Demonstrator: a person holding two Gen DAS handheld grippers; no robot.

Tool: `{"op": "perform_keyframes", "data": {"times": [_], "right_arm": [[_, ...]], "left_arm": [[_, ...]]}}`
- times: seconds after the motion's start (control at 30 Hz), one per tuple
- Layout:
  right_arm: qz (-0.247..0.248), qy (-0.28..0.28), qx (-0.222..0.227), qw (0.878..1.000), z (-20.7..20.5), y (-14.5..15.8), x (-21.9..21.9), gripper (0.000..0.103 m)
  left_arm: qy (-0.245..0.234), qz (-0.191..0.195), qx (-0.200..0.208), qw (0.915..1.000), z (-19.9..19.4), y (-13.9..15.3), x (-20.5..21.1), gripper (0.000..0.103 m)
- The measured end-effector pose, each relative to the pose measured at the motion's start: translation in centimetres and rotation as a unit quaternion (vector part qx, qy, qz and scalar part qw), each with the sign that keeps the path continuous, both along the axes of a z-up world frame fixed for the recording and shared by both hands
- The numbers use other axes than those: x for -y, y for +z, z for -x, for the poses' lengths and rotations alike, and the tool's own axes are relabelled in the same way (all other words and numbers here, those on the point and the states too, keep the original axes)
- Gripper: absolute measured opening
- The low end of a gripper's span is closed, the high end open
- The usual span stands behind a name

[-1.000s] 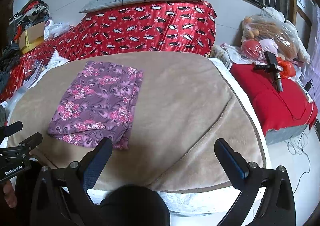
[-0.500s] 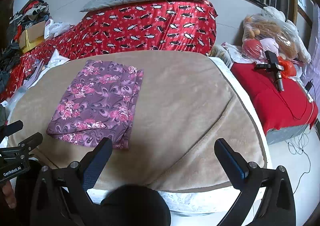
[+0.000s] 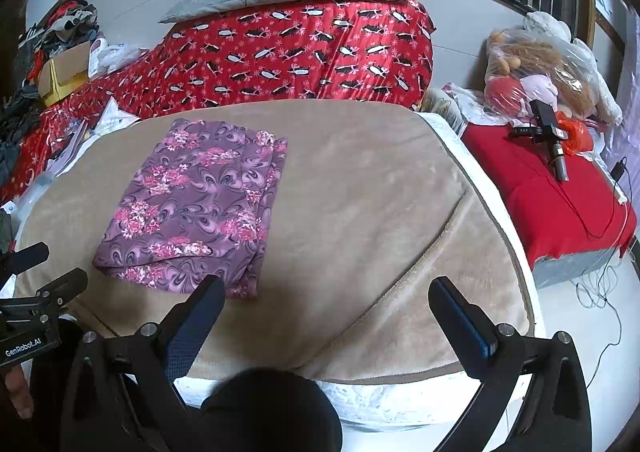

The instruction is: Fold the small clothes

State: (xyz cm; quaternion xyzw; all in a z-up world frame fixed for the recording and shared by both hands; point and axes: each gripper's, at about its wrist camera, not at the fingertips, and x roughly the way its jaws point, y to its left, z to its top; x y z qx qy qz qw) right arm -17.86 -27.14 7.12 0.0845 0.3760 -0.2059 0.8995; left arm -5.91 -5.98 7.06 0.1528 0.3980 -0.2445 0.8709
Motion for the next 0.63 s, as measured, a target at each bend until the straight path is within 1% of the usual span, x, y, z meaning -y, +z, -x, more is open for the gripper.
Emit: {"op": "perform_keyframes", "data": {"times": [0.17,0.27,0.47,0.63], "right_arm": [[0.0,0.0,-0.001,1.0,-0.01,-0.14,-0.19,0.102],[0.0,0.0,-0.001,1.0,-0.02,-0.12,-0.16,0.102],[0.001,-0.001,-0.001,1.0,-0.04,-0.38,-0.33,0.102],[-0.018,0.012,-0.008,1.0,-0.3,-0.66,0.36,0.102]], "left_arm": [[-0.006,0.005,-0.013,0.9999,-0.2,-0.03,-0.02,0.083],[-0.012,0.009,-0.005,0.9999,0.14,0.11,0.03,0.083],[-0.016,0.0,-0.007,0.9998,0.09,-0.01,0.25,0.083],[-0.011,-0.008,0.001,0.9999,0.1,-0.08,0.25,0.083]]}}
